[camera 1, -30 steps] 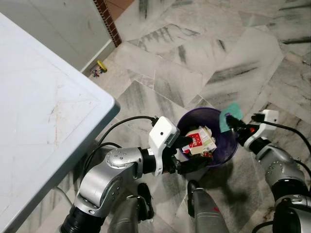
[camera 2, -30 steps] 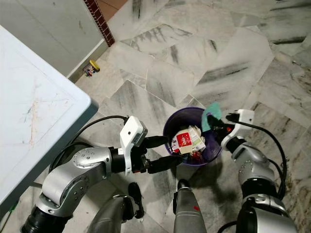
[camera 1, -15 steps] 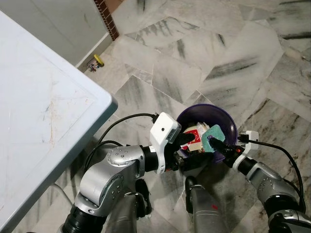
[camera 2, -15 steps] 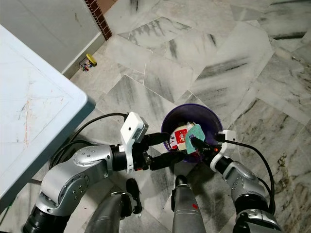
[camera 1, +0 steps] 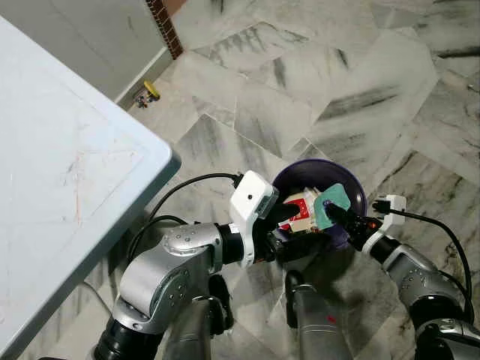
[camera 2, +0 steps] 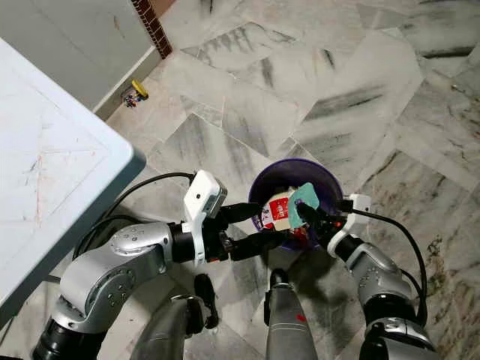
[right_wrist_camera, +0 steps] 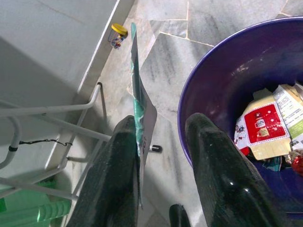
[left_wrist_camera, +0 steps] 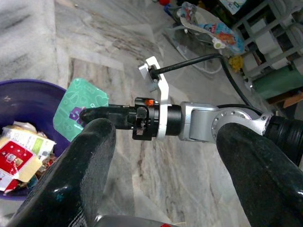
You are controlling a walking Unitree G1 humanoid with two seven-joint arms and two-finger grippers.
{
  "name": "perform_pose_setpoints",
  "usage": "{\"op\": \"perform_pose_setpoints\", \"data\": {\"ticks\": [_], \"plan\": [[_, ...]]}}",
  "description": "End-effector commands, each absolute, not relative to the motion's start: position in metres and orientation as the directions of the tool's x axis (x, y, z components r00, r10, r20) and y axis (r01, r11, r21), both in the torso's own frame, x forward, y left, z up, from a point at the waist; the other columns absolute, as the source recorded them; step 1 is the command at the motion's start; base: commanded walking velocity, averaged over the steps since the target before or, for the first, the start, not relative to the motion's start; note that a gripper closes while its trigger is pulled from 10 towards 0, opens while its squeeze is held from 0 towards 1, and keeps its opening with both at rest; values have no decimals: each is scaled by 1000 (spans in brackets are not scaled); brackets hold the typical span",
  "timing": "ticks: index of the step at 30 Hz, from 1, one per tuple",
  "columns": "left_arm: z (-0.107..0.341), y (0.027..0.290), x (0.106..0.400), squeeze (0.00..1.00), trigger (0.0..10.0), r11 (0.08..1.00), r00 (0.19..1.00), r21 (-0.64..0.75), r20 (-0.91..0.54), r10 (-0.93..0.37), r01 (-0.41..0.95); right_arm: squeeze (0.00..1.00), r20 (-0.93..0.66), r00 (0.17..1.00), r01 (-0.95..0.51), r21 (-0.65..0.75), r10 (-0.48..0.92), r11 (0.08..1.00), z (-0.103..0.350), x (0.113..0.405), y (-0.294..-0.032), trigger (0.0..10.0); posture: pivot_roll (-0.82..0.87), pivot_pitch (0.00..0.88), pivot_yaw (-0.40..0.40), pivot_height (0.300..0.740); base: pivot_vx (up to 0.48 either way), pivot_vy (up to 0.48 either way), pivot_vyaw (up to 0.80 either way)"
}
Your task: Picking trash to rubbish bin
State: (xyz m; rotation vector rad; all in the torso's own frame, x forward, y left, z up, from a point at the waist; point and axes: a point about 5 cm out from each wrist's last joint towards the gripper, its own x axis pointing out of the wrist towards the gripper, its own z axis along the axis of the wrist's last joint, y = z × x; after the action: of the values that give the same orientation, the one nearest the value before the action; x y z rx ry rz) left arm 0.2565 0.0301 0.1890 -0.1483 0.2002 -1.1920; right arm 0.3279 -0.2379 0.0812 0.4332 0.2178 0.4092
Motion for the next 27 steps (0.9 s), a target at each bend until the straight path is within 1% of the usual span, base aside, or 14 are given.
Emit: {"op": "perform_pose_setpoints", "data": {"ticks": [1, 13, 14, 16, 17, 22, 23, 24, 27], "plan": [[185, 31, 251, 0, 10000, 357, 348, -244, -79, -934, 902, 1000, -176, 886, -304, 481, 429, 823, 63, 316, -238, 10000, -99, 565, 128, 740, 0, 0, 0], [186, 30, 250, 0, 10000, 350, 343, -258, -76, -936, 900, 1000, -192, 873, -319, 472, 449, 822, 61, 315, -238, 10000, -103, 565, 129, 740, 0, 0, 0], [186, 30, 250, 0, 10000, 350, 342, -258, -76, -936, 900, 227, -193, 873, -318, 470, 448, 823, 61, 314, -238, 10000, -103, 568, 129, 740, 0, 0, 0], [186, 30, 250, 0, 10000, 350, 342, -257, -77, -936, 901, 227, -191, 873, -318, 471, 448, 822, 61, 314, -239, 10000, -103, 569, 129, 740, 0, 0, 0], [186, 30, 250, 0, 10000, 349, 342, -259, -76, -937, 900, 0, -190, 875, -317, 473, 446, 822, 61, 314, -239, 10000, -104, 570, 130, 740, 0, 0, 0], [186, 30, 250, 0, 10000, 348, 341, -263, -75, -937, 900, 0, -199, 880, -303, 467, 432, 831, 60, 313, -242, 10000, -103, 573, 131, 740, 0, 0, 0], [186, 30, 250, 0, 10000, 349, 341, -262, -76, -937, 900, 824, -200, 879, -301, 471, 433, 829, 60, 313, -242, 10000, -102, 574, 130, 740, 0, 0, 0], [186, 30, 250, 0, 10000, 348, 341, -264, -75, -937, 900, 1000, -199, 879, -299, 477, 433, 826, 60, 312, -243, 10000, -103, 577, 130, 740, 0, 0, 0], [186, 30, 250, 0, 10000, 348, 341, -266, -73, -937, 899, 1000, -198, 883, -291, 481, 426, 827, 60, 312, -244, 10000, -102, 580, 129, 740, 0, 0, 0]]}}
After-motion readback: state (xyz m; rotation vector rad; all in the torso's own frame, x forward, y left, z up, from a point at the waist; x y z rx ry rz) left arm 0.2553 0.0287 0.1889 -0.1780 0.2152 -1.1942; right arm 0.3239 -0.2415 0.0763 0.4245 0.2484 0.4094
